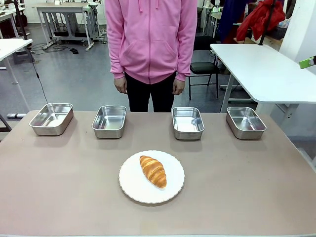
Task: Place the bread in the container.
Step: Place the Butter Roll into the Airtight Container indicated by the human.
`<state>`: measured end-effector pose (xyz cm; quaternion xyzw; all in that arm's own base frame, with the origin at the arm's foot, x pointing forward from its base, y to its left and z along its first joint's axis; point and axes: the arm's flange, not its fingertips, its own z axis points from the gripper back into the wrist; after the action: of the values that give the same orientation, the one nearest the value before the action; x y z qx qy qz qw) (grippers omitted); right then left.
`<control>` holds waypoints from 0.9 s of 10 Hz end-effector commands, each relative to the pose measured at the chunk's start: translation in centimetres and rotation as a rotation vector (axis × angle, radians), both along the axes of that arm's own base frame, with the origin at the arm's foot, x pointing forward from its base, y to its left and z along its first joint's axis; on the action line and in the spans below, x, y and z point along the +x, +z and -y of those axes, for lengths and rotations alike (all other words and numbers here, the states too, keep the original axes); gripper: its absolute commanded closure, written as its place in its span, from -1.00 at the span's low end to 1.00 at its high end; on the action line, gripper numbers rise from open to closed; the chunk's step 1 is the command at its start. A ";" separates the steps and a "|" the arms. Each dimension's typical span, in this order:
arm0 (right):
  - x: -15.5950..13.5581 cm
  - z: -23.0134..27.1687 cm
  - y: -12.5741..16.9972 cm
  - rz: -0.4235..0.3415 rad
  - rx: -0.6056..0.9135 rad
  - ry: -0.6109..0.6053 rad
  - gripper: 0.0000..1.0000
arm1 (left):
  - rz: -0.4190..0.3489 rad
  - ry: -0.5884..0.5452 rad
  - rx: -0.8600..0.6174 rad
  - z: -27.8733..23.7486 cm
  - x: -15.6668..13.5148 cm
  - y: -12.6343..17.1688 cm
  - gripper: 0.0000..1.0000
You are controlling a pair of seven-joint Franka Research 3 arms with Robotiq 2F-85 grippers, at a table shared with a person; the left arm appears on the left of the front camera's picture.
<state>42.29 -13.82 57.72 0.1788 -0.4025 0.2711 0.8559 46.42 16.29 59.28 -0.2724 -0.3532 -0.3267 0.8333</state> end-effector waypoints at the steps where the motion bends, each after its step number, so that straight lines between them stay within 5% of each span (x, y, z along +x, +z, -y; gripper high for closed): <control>1: 0.2 0.1 0.0 0.023 0.007 0.018 -1.00 | 0.003 -0.001 -0.008 0.1 0.0 0.1 -1.00; 9: 0.2 0.1 0.0 0.023 0.007 0.018 -1.00 | 0.003 -0.001 -0.008 0.1 0.0 0.1 -1.00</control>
<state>42.29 -13.82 57.72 0.1787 -0.4025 0.2711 0.8559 46.42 16.29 59.28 -0.2724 -0.3532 -0.3267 0.8333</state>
